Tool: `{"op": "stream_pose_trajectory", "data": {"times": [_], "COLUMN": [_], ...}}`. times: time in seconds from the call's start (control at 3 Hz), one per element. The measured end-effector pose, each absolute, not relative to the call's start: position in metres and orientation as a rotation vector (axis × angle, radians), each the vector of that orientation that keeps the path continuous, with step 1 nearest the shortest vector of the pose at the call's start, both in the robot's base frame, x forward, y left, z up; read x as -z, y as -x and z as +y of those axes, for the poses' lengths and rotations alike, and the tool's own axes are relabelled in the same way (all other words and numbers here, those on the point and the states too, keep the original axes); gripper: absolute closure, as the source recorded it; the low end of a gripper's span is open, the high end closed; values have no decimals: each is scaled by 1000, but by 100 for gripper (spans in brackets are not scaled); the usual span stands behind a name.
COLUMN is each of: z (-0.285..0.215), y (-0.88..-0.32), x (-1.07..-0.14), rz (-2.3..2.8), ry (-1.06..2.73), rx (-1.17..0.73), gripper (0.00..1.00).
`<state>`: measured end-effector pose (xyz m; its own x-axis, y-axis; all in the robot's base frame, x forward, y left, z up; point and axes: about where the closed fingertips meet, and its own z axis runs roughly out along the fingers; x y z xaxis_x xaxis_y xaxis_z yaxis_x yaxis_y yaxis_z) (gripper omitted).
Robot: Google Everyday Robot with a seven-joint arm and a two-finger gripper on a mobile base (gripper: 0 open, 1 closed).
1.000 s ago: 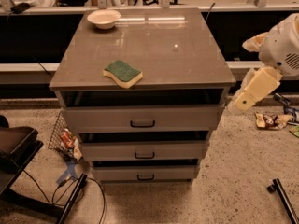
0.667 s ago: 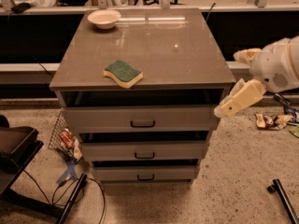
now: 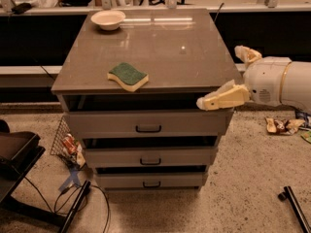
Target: Place sponge into paper bowl
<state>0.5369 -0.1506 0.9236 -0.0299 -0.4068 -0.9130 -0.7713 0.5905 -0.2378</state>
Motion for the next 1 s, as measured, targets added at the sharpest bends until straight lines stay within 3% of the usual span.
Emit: {"op": "stream_pose_trajectory", "data": {"times": [0.67,1.0], "z": [-143,-100], "y": [-558,-581], "x": [-931,-908], "rz": [1651,1685], "ry": [977,1046], "rx": [-315,-357], "gripper": [0,0]}}
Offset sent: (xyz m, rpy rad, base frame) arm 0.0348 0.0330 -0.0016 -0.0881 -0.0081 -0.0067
